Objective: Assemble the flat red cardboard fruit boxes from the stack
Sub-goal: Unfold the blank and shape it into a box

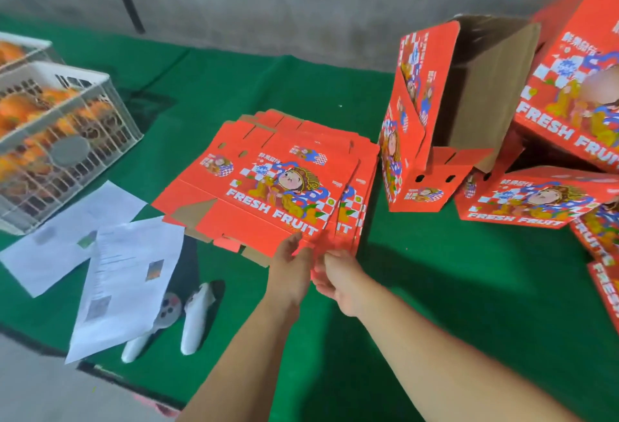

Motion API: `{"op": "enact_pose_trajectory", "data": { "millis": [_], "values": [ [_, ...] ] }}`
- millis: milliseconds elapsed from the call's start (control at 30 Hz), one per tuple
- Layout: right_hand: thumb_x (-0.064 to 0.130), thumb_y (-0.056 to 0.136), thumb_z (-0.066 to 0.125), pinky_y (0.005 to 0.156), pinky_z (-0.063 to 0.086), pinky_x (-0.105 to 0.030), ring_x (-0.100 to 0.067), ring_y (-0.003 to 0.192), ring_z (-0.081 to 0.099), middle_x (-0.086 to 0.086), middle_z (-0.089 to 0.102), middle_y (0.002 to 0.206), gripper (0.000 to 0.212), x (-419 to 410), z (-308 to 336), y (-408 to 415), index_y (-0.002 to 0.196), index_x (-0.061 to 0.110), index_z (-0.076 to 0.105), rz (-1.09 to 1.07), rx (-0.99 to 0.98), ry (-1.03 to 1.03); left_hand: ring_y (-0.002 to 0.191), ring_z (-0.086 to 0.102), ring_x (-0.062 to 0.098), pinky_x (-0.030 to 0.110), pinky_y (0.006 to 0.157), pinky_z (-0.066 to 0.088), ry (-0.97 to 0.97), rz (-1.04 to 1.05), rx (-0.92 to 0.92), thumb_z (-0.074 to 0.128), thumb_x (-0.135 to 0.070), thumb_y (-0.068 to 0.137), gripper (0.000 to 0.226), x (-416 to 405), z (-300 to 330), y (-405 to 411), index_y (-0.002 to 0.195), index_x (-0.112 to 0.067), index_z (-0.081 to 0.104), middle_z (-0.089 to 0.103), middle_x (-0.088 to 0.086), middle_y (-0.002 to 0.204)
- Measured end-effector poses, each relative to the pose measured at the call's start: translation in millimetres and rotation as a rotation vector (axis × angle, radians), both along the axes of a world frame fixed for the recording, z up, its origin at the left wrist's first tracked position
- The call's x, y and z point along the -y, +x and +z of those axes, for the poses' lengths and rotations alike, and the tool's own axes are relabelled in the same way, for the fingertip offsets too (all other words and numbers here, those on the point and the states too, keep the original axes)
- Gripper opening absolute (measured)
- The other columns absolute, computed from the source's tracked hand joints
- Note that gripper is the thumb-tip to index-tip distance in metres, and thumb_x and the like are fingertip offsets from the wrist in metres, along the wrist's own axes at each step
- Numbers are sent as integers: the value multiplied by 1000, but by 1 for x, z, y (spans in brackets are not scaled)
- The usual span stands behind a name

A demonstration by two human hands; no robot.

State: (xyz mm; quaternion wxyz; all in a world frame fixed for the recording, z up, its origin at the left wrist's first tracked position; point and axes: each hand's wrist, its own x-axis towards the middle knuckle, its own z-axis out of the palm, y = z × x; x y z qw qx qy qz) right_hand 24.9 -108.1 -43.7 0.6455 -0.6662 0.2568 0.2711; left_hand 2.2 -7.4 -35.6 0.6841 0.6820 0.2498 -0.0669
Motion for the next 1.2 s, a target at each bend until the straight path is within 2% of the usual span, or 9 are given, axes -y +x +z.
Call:
{"op": "enact_pose_trajectory", "data": {
  "millis": [133, 267, 433, 600, 667, 767, 967, 1100, 1200],
  "values": [
    [33, 100, 64, 91, 60, -37, -19, 88, 66, -9, 72, 105, 19, -33, -21, 14, 110, 18, 66, -118, -128, 67, 150, 25, 33, 49, 122, 26, 415, -300, -132, 53, -38, 100, 63, -36, -24, 16, 159, -37, 32, 34, -1, 165],
    [23, 94, 70, 77, 60, -32, -18, 88, 66, -3, 67, 99, 15, -45, -33, 15, 108, 18, 66, -282, -248, 128, 148, 23, 36, 54, 114, 25, 728, -685, -112, 51, -33, 90, 61, -58, -39, 4, 142, -53, 25, 20, -14, 166],
    [43, 91, 75, 78, 49, -31, -17, 107, 63, -1, 67, 116, 32, -53, -36, 22, 115, 25, 65, -359, -248, 105, 154, 11, 33, 50, 119, 19, 875, -877, -85, 51, -37, 97, 86, -66, -49, 0, 162, -41, -6, -9, -12, 173],
    [30, 102, 67, 93, 57, -43, -26, 113, 69, -2, 71, 123, 19, -42, -36, 18, 120, 31, 60, -408, -73, 108, 136, 28, 27, 45, 109, 27, 937, -780, 171, 50, -38, 97, 75, -71, -44, -4, 161, -44, 13, 41, -17, 157],
    [23, 105, 63, 96, 58, -48, -30, 112, 71, -9, 73, 122, 22, -29, -35, 14, 127, 21, 60, -430, -38, 167, 129, 31, 21, 37, 102, 25, 867, -733, 242, 52, -39, 97, 70, -75, -41, -4, 158, -51, 20, 51, -22, 144],
    [19, 104, 63, 94, 59, -51, -34, 108, 71, -15, 70, 120, 22, 3, -32, 7, 123, 11, 57, -519, 22, 65, 135, 34, 24, 40, 109, 26, 848, -630, 239, 56, -42, 97, 68, -82, -44, 2, 156, -52, 26, 40, -21, 157],
    [14, 105, 61, 73, 57, -37, -23, 91, 70, -8, 72, 111, 16, 65, -22, -16, 120, 19, 61, -740, 36, -1, 151, 14, 37, 57, 119, 12, 944, -424, -52, 69, -58, 82, 88, -99, -49, 4, 156, -48, 21, 4, -2, 171],
    [12, 104, 63, 58, 55, -29, -19, 86, 73, -5, 76, 104, 21, 100, -12, -35, 121, 22, 68, -721, 87, -33, 153, 19, 39, 58, 122, 15, 907, -309, -43, 54, -66, 95, 75, -108, -52, 2, 159, -40, 25, 22, 5, 170],
    [13, 103, 64, 58, 55, -29, -19, 84, 74, -6, 78, 102, 19, 125, -9, -49, 118, 22, 71, -694, 114, -49, 152, 25, 39, 57, 122, 17, 904, -254, -25, 60, -72, 88, 88, -111, -53, -6, 161, -34, 27, 30, 6, 167]
  ]
}}
